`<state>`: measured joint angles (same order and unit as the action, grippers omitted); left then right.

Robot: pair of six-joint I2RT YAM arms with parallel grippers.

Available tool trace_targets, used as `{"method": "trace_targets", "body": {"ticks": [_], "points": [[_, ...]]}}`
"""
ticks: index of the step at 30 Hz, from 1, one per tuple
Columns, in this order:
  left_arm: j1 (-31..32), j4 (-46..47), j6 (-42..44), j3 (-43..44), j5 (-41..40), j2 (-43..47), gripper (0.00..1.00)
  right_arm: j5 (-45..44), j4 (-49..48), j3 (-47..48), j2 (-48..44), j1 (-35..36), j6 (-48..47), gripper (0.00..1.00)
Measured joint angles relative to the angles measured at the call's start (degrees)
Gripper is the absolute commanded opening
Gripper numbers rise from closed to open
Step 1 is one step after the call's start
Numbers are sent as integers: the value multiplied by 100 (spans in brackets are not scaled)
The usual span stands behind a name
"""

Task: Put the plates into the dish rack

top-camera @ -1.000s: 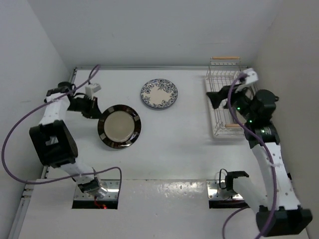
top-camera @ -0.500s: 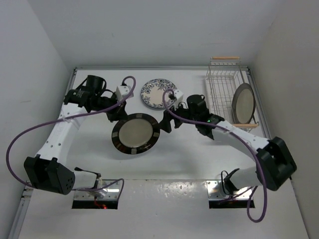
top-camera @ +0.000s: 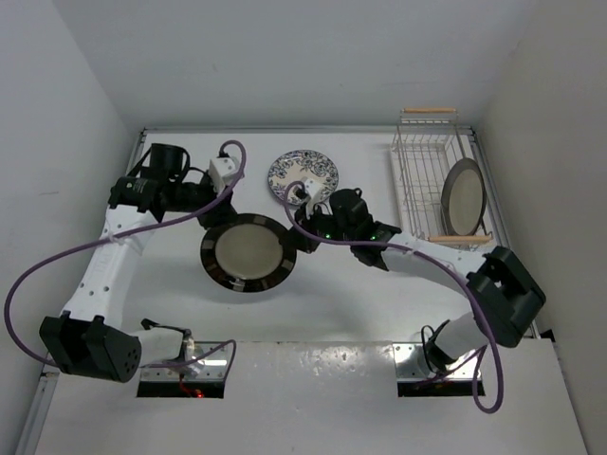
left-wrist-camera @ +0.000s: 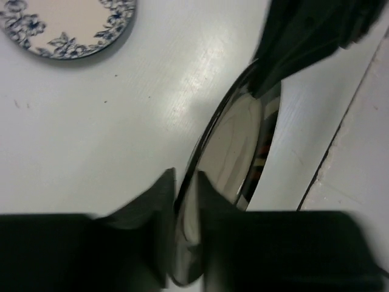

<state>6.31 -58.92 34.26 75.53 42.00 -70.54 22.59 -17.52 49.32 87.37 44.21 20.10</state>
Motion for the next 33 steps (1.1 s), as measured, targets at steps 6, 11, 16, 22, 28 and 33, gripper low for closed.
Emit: {"method": "trace_targets", "body": {"ticks": [6, 11, 16, 22, 28, 33], "points": [[-122, 841, -1150, 4, -1097, 144, 100, -1200, 564, -2, -800, -127, -129, 0], [-439, 1276, -1954, 4, -2813, 188, 100, -2594, 1805, 546, -1381, -494, -732, 0], [-874, 1513, -2341, -299, -3654, 323, 100, -3585, 2428, 1270, -2017, -1165, -1449, 0], [-1084, 1532, -2465, -636, -3628, 407, 100, -4336, 2415, 2275, -2234, -2076, -2527, 0], [-1202, 1589, -2503, -638, -3506, 409, 100, -4601, 2317, 2367, -2271, -2992, -3357, 0], [-1213, 1606, -2533, -664, -3434, 413, 100, -4736, 2282, 2002, -2273, -3530, -3794, 0]]}}
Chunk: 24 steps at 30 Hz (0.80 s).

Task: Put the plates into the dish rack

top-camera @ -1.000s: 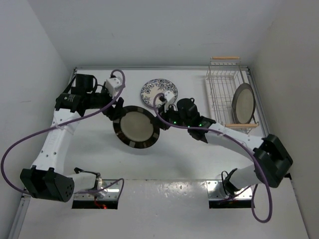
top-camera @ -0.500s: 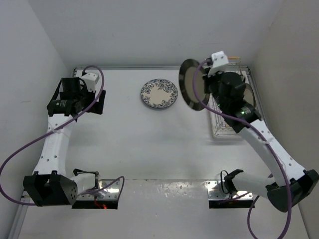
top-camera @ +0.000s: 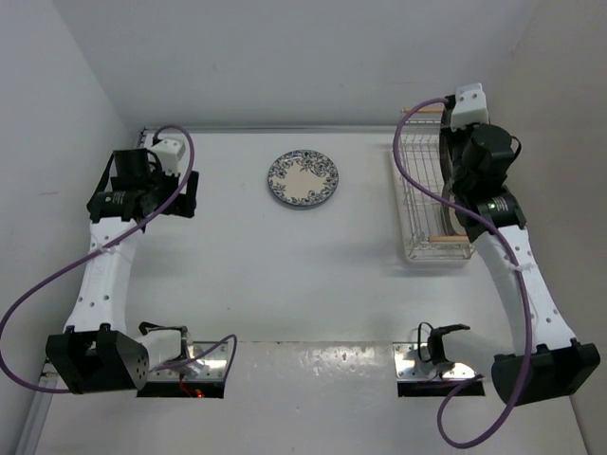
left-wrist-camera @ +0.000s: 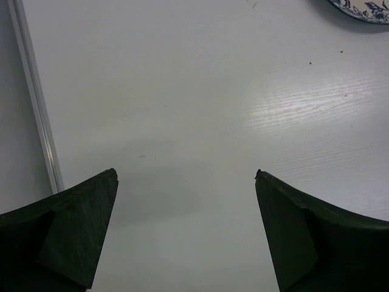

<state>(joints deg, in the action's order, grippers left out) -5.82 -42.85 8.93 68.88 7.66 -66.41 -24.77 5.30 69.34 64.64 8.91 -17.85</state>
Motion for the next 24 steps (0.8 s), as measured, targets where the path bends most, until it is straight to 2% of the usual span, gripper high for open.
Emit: {"method": "trace_targets", "body": {"ticks": [12, 24], "points": [[-66, 9, -2, -111, 109, 4, 100, 98, 138, -1633, -133, -389, 262, 0], [-118, 9, -7, -195, 116, 4, 100, 372, -44, -2135, -282, -833, 1056, 0]]}}
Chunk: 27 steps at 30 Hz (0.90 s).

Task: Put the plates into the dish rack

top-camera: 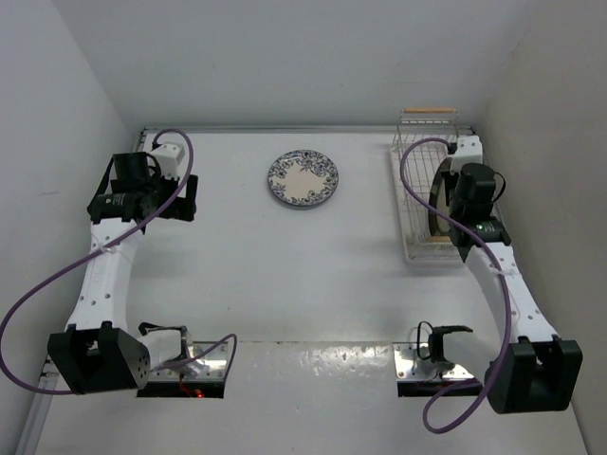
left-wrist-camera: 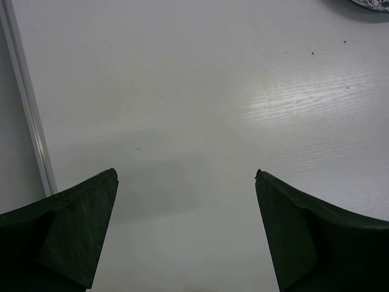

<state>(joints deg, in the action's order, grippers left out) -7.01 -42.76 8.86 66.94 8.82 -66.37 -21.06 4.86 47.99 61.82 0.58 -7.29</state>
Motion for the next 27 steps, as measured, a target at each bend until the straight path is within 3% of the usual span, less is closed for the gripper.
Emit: {"method": "trace_targets", "body": {"ticks": [2, 3, 4, 5, 8, 9, 11, 17, 20, 22, 23, 25, 27], "points": [[-4, 0, 0, -4, 2, 0, 100, 109, -138, -151, -50, -7, -24, 0], [-7, 0, 0, -4, 2, 0, 100, 223, -225, -249, -87, -11, -61, 5], [-7, 2, -2, -4, 2, 0, 100, 358, -348, -337, -127, -13, -133, 16], [-7, 2, -4, -4, 2, 0, 100, 417, -358, -380, -181, -13, -157, 16], [-9, 2, -11, -4, 20, 0, 100, 632, -393, -404, -269, -33, -258, 49], [-9, 0, -11, -4, 24, 0, 100, 686, -404, -400, -280, -61, -282, 66], [-9, 0, -9, -7, 37, 0, 100, 774, -369, -380, -282, -162, -306, 79], [-20, 2, -9, -50, 42, 0, 100, 1099, 415, 590, -85, -254, -149, 84], [-61, -2, -9, -81, 48, 0, 100, 1259, 811, 1919, 304, -199, 433, 72], [-136, 20, -9, -118, 61, 2, 100, 1403, 896, 2618, 501, -118, 887, 46], [-186, 22, -9, -146, 61, 4, 100, 1456, 846, 2815, 549, 2, 1152, 42], [-275, 20, -9, -212, 59, 7, 100, 1644, 723, 2859, 662, 428, 1635, 41], [-374, 9, -7, -267, 59, 13, 100, 1735, 590, 2717, 920, 953, 2081, 50]]}}
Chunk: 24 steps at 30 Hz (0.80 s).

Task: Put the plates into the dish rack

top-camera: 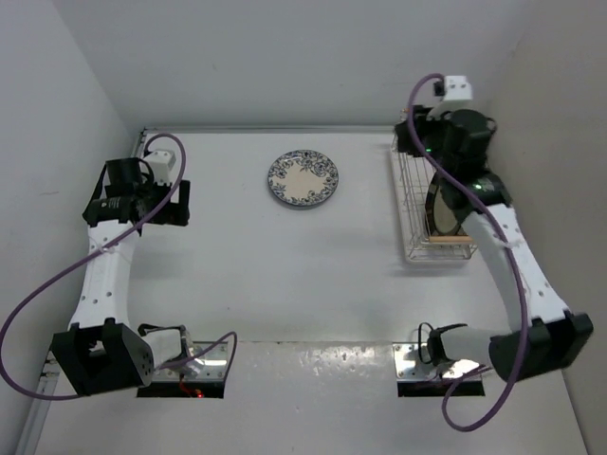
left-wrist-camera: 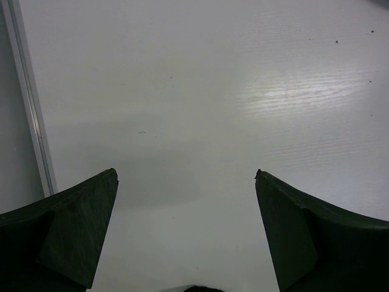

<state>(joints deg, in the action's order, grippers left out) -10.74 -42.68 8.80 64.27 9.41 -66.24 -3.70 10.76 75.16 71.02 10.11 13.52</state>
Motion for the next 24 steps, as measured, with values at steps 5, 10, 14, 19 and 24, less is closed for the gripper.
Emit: {"method": "trace_targets", "body": {"ticks": [5, 10, 14, 19, 24], "points": [[-153, -7, 15, -72, -2, 63, 100, 190, -223, -350, 1672, 702, 1276, 64], [-256, -4, 17, -83, -4, 101, 100, 240, -160, -299, 3456, 920, 2280, 64], [-369, 15, 20, -151, -7, 94, 100, 293, -205, 20, 4350, 1027, 2931, 63], [-522, 168, 129, -487, -7, 28, 100, 345, -520, 249, 4959, 1040, 3646, 60], [-658, 282, 310, -1056, -28, -63, 100, 522, -1346, 466, 5418, 944, 4391, 55]]}}
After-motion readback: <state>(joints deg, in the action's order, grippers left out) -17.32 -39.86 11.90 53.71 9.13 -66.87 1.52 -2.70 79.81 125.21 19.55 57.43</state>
